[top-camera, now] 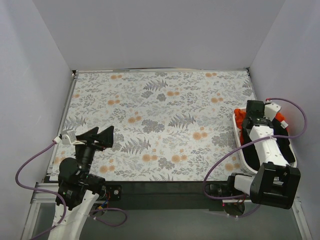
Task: Fold and stack the t-shirts
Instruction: Grab the tshirt from the pile
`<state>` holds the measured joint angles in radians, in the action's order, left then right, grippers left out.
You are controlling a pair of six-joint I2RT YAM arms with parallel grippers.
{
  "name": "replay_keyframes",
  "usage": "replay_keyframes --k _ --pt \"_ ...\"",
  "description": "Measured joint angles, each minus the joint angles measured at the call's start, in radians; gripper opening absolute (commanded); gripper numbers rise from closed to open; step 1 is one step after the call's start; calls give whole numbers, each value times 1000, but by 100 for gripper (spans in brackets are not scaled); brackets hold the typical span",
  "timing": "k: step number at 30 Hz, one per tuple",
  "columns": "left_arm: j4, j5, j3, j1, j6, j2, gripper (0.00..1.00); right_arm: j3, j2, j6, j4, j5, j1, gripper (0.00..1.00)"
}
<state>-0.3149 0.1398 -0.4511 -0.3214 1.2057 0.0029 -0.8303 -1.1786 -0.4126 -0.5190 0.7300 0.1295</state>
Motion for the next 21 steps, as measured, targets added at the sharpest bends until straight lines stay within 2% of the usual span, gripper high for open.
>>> replay_keyframes --k 1,2,4,5,8,15,17,21 --pt "0 -2 2 -2 0 0 98 16 -2 -6 5 -2 2 70" --pt "0 -3 3 -3 0 0 98 29 -1 -12 12 -3 2 54" --pt "1 -8 3 -4 0 0 98 46 2 -15 24 -2 6 39" --pt "1 -10 3 -4 0 0 98 51 3 -18 29 -1 6 25" --pt "1 -17 4 -4 0 0 98 60 19 -7 40 -4 6 2" --pt "2 -27 4 -4 -1 0 98 21 125 61 8 -60 -27 1" --pt "2 -31 4 -4 -1 0 98 -41 144 89 -15 -53 -78 1" --pt "2 -37 4 -4 -3 0 98 -193 135 151 -25 -33 -282 1"
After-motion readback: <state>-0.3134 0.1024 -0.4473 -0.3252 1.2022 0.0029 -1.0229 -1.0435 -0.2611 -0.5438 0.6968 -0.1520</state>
